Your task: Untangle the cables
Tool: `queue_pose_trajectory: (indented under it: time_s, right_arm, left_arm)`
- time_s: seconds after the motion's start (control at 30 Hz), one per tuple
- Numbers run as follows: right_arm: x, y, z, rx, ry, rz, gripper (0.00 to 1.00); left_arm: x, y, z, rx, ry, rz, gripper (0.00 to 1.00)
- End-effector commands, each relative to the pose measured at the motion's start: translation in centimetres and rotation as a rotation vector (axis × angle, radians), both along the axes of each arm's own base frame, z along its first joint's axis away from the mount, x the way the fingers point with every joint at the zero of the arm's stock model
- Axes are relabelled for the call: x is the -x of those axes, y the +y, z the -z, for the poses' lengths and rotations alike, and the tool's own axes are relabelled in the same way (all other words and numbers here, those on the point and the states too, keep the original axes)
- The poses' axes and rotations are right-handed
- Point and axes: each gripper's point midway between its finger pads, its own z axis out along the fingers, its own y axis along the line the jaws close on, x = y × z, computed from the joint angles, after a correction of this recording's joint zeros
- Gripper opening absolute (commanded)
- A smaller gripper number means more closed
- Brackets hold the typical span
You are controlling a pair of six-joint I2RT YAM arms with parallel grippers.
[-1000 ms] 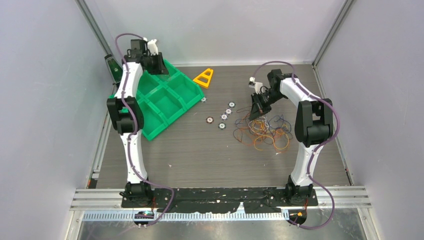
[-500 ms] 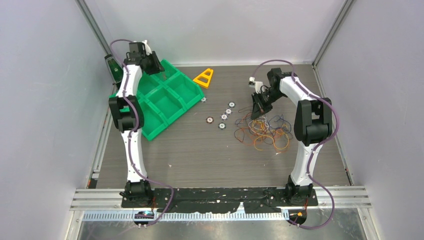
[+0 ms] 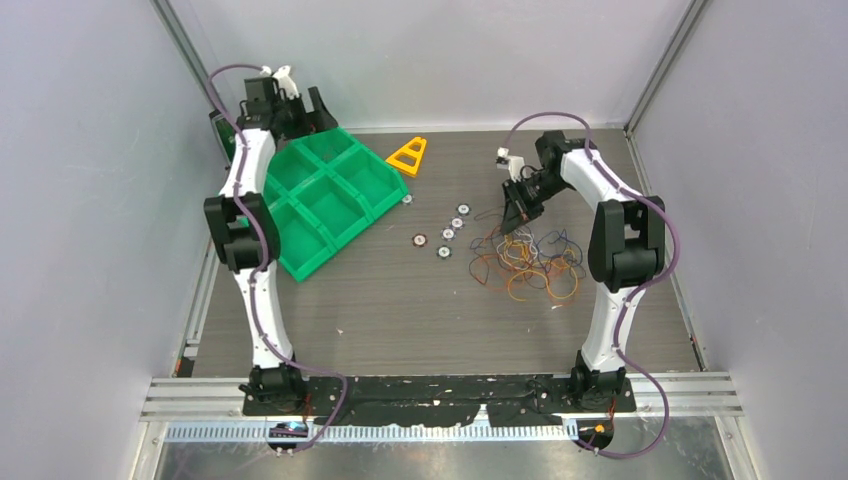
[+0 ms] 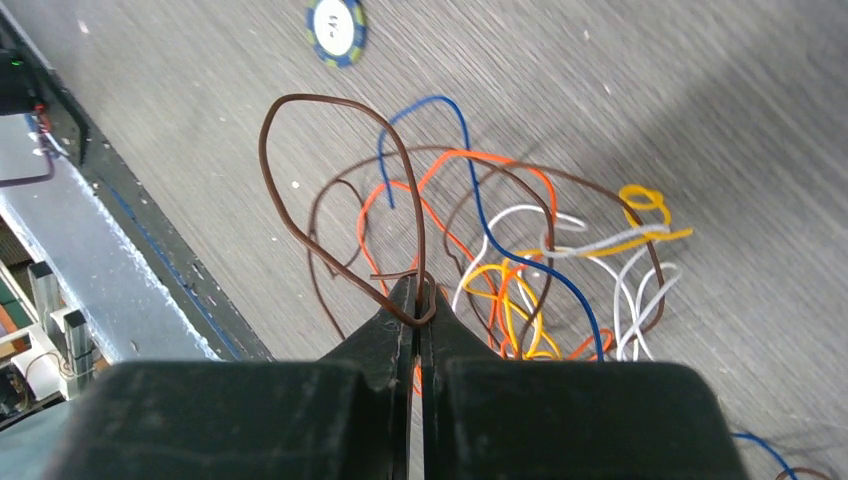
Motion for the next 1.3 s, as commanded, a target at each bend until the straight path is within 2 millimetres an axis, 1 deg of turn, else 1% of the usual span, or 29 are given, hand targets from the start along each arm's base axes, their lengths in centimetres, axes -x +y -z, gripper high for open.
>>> queue_pose_trajectory:
  time_s: [0.0, 0.07, 0.13, 0.17, 0.2, 0.23, 0.27, 0.3, 0.37, 0.47, 0.5, 0.53, 0.57, 0.6, 0.7, 0.73, 0.83, 0.87, 0.9, 0.93, 1.0, 1.03, 1.07, 1.1, 1.13, 1.17, 1.2, 1.23, 1.27]
  right_arm:
    - [-1.5, 2.2, -7.8, -0.168, -0.212, -0.066, 0.05]
    - [-1.6, 3.1, -10.7, -0.22, -0.277, -0.091, 0.06]
    - [-1.3, 4.1, -13.1, -0.27, -0.33, -0.122, 0.06]
    - [-1.0, 4.7, -14.0, -0.299, -0.348, -0.14, 0.06]
    - [-0.6, 5.3, -15.2, -0.315, -0.381, -0.162, 0.05]
    - [-0.4, 5.8, -16.0, -0.335, -0.403, -0.176, 0.05]
    - [0.2, 6.5, -17.3, -0.354, -0.424, -0.191, 0.05]
    - [0.3, 7.1, -18.3, -0.382, -0.448, -0.2, 0.05]
    - [1.0, 8.8, -21.6, -0.447, -0.506, -0.216, 0.06]
    - [1.2, 10.3, -25.7, -0.534, -0.568, -0.193, 0.05]
    - [1.6, 10.7, -26.9, -0.558, -0.563, -0.174, 0.05]
    - [1.3, 11.0, -28.2, -0.58, -0.611, -0.176, 0.05]
    - [1.7, 11.2, -29.2, -0.602, -0.601, -0.155, 0.05]
    - [1.5, 11.4, -30.3, -0.623, -0.636, -0.155, 0.05]
    - [2.3, 11.8, -33.1, -0.681, -0.651, -0.13, 0.05]
    - [2.3, 11.9, -34.1, -0.7, -0.675, -0.133, 0.05]
    - [3.4, 12.2, -37.4, -0.77, -0.674, -0.117, 0.05]
    - [3.5, 12.4, -38.6, -0.796, -0.711, -0.129, 0.05]
    - [4.0, 12.4, -39.7, -0.825, -0.692, -0.116, 0.06]
    - [4.3, 12.5, -41.3, -0.854, -0.739, -0.134, 0.05]
    - [4.7, 12.3, -42.3, -0.865, -0.736, -0.13, 0.05]
    - [4.3, 12.2, -40.5, -0.817, -0.691, -0.116, 0.05]
    - [3.5, 11.8, -39.3, -0.762, -0.751, -0.141, 0.05]
    - [3.5, 11.2, -35.7, -0.665, -0.646, -0.098, 0.08]
    - [2.8, 10.9, -32.6, -0.564, -0.716, -0.18, 0.12]
    - [3.6, 9.7, -28.1, -0.42, -0.607, -0.164, 0.26]
    - [3.5, 9.1, -24.2, -0.311, -0.616, -0.257, 0.34]
    - [4.3, 6.9, -20.5, -0.164, -0.516, -0.249, 0.46]
    - [4.5, 5.3, -17.4, -0.09, -0.477, -0.297, 0.49]
  left_arm:
    - [5.1, -4.2, -17.6, -0.164, -0.442, 0.236, 1.0]
    - [8.6, -6.3, -18.7, -0.191, -0.467, 0.355, 1.0]
    - [12.8, -8.0, -18.7, -0.189, -0.465, 0.46, 0.99]
    - [15.1, -10.3, -19.0, -0.174, -0.486, 0.548, 0.99]
    - [17.3, -12.0, -18.7, -0.148, -0.495, 0.631, 0.99]
    - [19.2, -13.3, -18.6, -0.135, -0.504, 0.684, 1.0]
    - [21.0, -14.8, -18.5, -0.122, -0.511, 0.736, 1.0]
    - [22.7, -16.2, -18.2, -0.104, -0.504, 0.781, 1.0]
    - [26.2, -19.3, -17.1, -0.059, -0.485, 0.885, 1.0]
    - [29.6, -22.4, -15.2, -0.026, -0.512, 0.951, 1.0]
    - [30.1, -23.3, -15.3, -0.01, -0.554, 0.957, 1.0]
    - [30.5, -24.4, -15.7, 0.011, -0.589, 0.957, 1.0]
    - [30.8, -25.4, -16.2, 0.021, -0.624, 0.956, 1.0]
    - [30.9, -26.4, -16.7, 0.026, -0.656, 0.956, 0.99]
    - [30.4, -29.0, -17.9, 0.058, -0.722, 0.92, 0.95]
    - [30.2, -29.7, -18.1, 0.074, -0.736, 0.912, 0.93]
    - [29.7, -31.6, -18.7, 0.113, -0.773, 0.893, 0.89]
    - [29.7, -32.3, -18.5, 0.121, -0.772, 0.902, 0.89]
    - [29.8, -33.0, -18.2, 0.127, -0.766, 0.916, 0.89]
    - [30.0, -33.5, -17.9, 0.136, -0.753, 0.928, 0.88]
    - [30.2, -33.4, -17.3, 0.154, -0.709, 0.929, 0.81]
    - [30.5, -32.7, -16.6, 0.153, -0.68, 0.93, 0.78]
    - [30.7, -31.8, -15.7, 0.148, -0.654, 0.929, 0.75]
    - [31.0, -30.7, -14.9, 0.139, -0.632, 0.918, 0.71]
    - [31.0, -29.4, -13.8, 0.122, -0.604, 0.9, 0.68]
    - [31.1, -27.8, -12.7, 0.101, -0.568, 0.876, 0.66]
    - [31.1, -26.2, -11.4, 0.079, -0.521, 0.849, 0.65]
    - [31.1, -24.3, -10.1, 0.056, -0.471, 0.817, 0.68]
    - [31.3, -22.4, -9.0, 0.035, -0.434, 0.789, 0.74]
